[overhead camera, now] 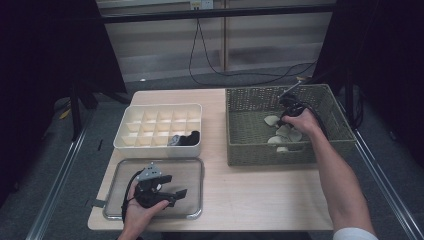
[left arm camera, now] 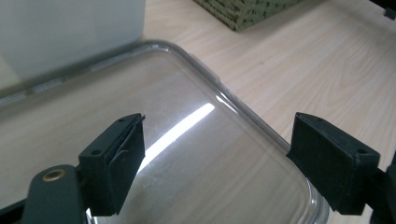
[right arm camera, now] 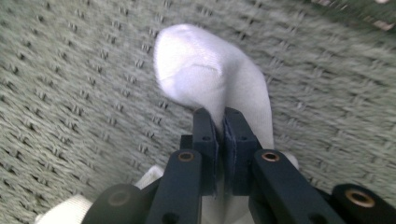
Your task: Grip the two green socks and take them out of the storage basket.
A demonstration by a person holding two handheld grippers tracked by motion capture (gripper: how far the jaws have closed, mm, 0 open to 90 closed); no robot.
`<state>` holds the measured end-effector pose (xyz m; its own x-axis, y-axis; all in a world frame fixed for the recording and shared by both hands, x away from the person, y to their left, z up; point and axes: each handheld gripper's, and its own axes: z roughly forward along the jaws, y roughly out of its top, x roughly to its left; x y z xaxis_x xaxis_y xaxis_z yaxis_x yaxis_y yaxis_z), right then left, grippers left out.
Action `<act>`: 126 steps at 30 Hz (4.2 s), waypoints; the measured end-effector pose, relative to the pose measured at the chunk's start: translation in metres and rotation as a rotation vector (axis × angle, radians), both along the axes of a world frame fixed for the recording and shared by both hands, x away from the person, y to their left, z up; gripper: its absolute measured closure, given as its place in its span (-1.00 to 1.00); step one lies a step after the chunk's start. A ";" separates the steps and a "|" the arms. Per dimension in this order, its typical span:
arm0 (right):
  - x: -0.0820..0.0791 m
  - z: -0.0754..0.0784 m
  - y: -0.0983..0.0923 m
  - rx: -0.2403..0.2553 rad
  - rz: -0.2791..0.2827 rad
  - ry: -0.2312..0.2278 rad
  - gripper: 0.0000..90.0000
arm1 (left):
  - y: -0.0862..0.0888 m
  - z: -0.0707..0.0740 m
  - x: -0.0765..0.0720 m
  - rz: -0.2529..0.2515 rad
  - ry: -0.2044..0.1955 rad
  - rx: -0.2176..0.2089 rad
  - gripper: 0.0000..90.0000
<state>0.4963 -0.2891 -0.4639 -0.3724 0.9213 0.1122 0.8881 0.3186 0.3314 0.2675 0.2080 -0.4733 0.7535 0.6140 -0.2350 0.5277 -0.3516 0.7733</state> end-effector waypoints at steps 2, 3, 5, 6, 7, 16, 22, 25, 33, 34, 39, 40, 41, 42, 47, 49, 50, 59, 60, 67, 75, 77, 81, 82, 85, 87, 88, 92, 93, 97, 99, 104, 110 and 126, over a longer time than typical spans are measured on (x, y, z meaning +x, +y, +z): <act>-0.001 0.004 -0.003 0.043 -0.023 -0.017 0.90 | 0.001 -0.001 0.001 -0.002 0.014 -0.008 -0.59; -0.002 0.008 -0.006 0.064 -0.031 -0.038 0.90 | 0.001 -0.002 0.001 0.002 0.016 0.016 -0.59; -0.003 0.010 -0.007 0.101 -0.038 -0.044 0.90 | 0.001 -0.003 0.002 0.001 0.019 0.008 -0.59; -0.003 0.010 -0.007 0.101 -0.038 -0.044 0.90 | 0.001 -0.003 0.002 0.001 0.019 0.008 -0.59; -0.004 0.014 -0.009 0.141 -0.034 -0.073 0.90 | 0.001 -0.003 0.003 0.006 0.021 0.001 -0.59; -0.011 0.025 -0.011 0.274 -0.045 -0.137 0.90 | -0.003 -0.001 0.006 -0.016 0.016 -0.011 -0.59; -0.017 0.037 -0.006 0.318 -0.014 -0.196 0.90 | -0.004 -0.001 0.004 -0.032 0.010 -0.001 -0.59; -0.026 0.044 -0.003 0.356 -0.002 -0.237 0.90 | -0.003 0.000 0.003 -0.024 -0.004 0.008 -0.59; -0.042 0.060 -0.003 0.404 0.004 -0.305 0.91 | -0.001 0.002 0.000 -0.023 -0.014 0.009 -0.60; -0.042 0.060 -0.003 0.404 0.004 -0.305 0.91 | -0.001 0.002 0.000 -0.023 -0.014 0.009 -0.60; -0.055 0.075 0.002 0.439 0.024 -0.356 0.91 | 0.000 0.003 0.000 -0.010 -0.025 0.010 -0.61; -0.055 0.075 0.002 0.439 0.024 -0.356 0.91 | 0.000 0.003 0.000 -0.010 -0.025 0.010 -0.61; -0.057 0.078 0.003 0.443 0.028 -0.367 0.91 | 0.001 0.003 0.000 -0.010 -0.025 0.011 -0.61; -0.057 0.078 0.003 0.443 0.028 -0.367 0.91 | 0.001 0.003 0.000 -0.010 -0.025 0.011 -0.61; -0.066 0.086 0.004 0.482 0.032 -0.405 0.91 | 0.002 0.003 0.000 -0.016 -0.028 0.003 -0.61; -0.072 0.090 0.005 0.504 0.037 -0.426 0.91 | 0.001 0.003 -0.001 -0.015 -0.030 0.003 -0.61; -0.072 0.090 0.005 0.504 0.037 -0.426 0.91 | 0.002 0.004 -0.001 -0.019 -0.032 0.006 -0.61; -0.087 0.105 0.006 0.549 0.065 -0.488 0.91 | -0.001 0.004 -0.003 -0.037 -0.027 0.000 -0.58; -0.088 0.106 0.005 0.556 0.063 -0.490 0.91 | -0.001 0.003 -0.003 -0.035 -0.031 0.008 -0.58; -0.094 0.111 0.005 0.575 0.064 -0.518 0.91 | -0.003 0.002 -0.004 -0.042 -0.017 0.019 -0.60; -0.108 0.123 0.006 0.582 0.072 -0.562 0.91 | -0.007 0.001 -0.005 -0.056 -0.020 0.031 -0.61; -0.112 0.126 0.004 0.583 0.073 -0.571 0.91 | -0.006 0.002 -0.005 -0.051 -0.019 0.032 -0.61; -0.117 0.129 0.003 0.595 0.076 -0.584 0.91 | -0.007 0.002 -0.006 -0.052 -0.021 0.033 -0.61; -0.121 0.130 0.003 0.632 0.083 -0.591 0.91 | -0.007 0.002 -0.006 -0.052 -0.021 0.037 -0.61; -0.126 0.133 0.004 0.640 0.088 -0.611 0.91 | -0.008 0.001 -0.006 -0.059 -0.021 0.036 -0.61; -0.131 0.138 0.005 0.641 0.096 -0.627 0.92 | -0.009 0.001 -0.006 -0.062 -0.019 0.050 -0.61; -0.131 0.138 0.005 0.641 0.096 -0.627 0.92 | -0.009 0.001 -0.006 -0.062 -0.019 0.050 -0.61; -0.139 0.146 0.010 0.632 0.113 -0.640 0.92 | -0.008 0.001 -0.007 -0.060 -0.021 0.037 -0.61; -0.141 0.147 0.011 0.633 0.118 -0.643 0.92 | -0.008 0.001 -0.007 -0.059 -0.022 0.037 -0.62; -0.148 0.151 0.014 0.636 0.134 -0.652 0.92 | -0.009 0.002 -0.007 -0.058 -0.022 0.038 -0.62; -0.154 0.154 0.016 0.636 0.142 -0.655 0.92 | -0.009 0.001 -0.007 -0.067 -0.021 0.053 -0.60; -0.163 0.160 0.019 0.637 0.161 -0.665 0.92 | -0.010 0.001 -0.008 -0.064 -0.020 0.046 -0.60; -0.178 0.163 0.022 0.638 0.188 -0.673 0.92 | -0.010 0.002 -0.008 -0.057 -0.026 0.038 -0.60; -0.219 0.158 0.029 0.638 0.207 -0.667 0.92 | -0.012 0.006 -0.012 -0.074 -0.031 0.008 -0.53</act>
<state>0.2775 -0.2599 -0.3063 -0.6910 0.6679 0.2765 0.3983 0.0325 0.9167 0.2556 0.1956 -0.4676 0.8040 0.5578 -0.2059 0.4755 -0.3953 0.7859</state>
